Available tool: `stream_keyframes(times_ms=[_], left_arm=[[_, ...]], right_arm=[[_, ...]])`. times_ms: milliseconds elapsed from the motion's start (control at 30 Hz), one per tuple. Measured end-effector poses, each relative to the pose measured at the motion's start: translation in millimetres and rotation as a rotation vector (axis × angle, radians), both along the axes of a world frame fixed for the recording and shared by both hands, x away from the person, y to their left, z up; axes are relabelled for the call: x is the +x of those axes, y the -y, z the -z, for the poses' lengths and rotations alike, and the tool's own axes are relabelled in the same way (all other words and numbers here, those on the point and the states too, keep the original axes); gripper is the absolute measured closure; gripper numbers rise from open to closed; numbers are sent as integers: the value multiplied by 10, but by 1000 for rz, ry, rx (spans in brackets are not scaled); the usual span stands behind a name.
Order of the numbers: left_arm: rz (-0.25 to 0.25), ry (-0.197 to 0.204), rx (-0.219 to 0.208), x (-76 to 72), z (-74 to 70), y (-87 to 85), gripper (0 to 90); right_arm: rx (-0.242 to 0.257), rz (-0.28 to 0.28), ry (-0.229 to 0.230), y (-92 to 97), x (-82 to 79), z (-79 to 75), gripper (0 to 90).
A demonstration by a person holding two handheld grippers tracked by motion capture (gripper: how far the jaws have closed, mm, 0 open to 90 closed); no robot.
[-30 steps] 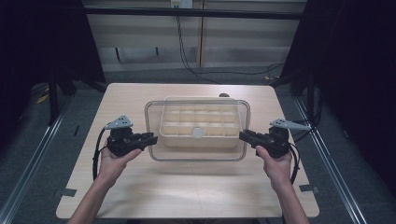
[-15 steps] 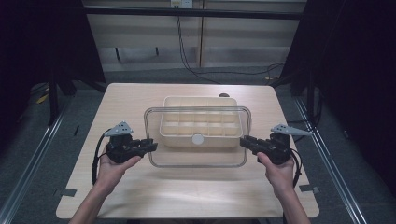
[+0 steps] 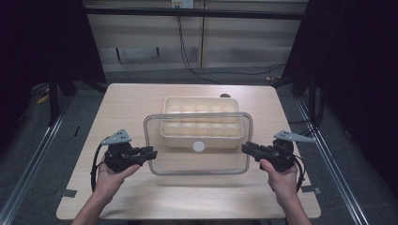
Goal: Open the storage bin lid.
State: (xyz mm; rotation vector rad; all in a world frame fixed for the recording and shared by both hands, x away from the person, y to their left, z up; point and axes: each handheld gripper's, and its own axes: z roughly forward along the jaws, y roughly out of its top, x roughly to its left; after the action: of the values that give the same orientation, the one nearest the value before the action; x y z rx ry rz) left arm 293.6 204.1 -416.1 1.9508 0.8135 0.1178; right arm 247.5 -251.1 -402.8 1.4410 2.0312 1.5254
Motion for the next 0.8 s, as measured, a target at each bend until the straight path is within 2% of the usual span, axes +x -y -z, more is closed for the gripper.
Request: stream_keyframes(times_ms=[67,200,533,567,633,800], left_arm=[[8,-2,12,-35,6,-5,702],[9,-11,6,-62,23,-11,703],[26,-39,43,-189,87,-23,703],[41,-46,64,-196,106,-18,703],[43,-51,73,-213,116,-7,703],[48,-50,75,-262,119,-17,704]], right_arm=[[-7,-1,-5,-7,-42,26,716],[-6,-6,-11,-7,-88,48,718],[-3,-34,-41,-10,-204,97,720],[-2,-31,-47,-13,-208,105,720],[-7,-32,-59,-6,-215,129,720],[1,-32,-69,-4,-270,171,719]])
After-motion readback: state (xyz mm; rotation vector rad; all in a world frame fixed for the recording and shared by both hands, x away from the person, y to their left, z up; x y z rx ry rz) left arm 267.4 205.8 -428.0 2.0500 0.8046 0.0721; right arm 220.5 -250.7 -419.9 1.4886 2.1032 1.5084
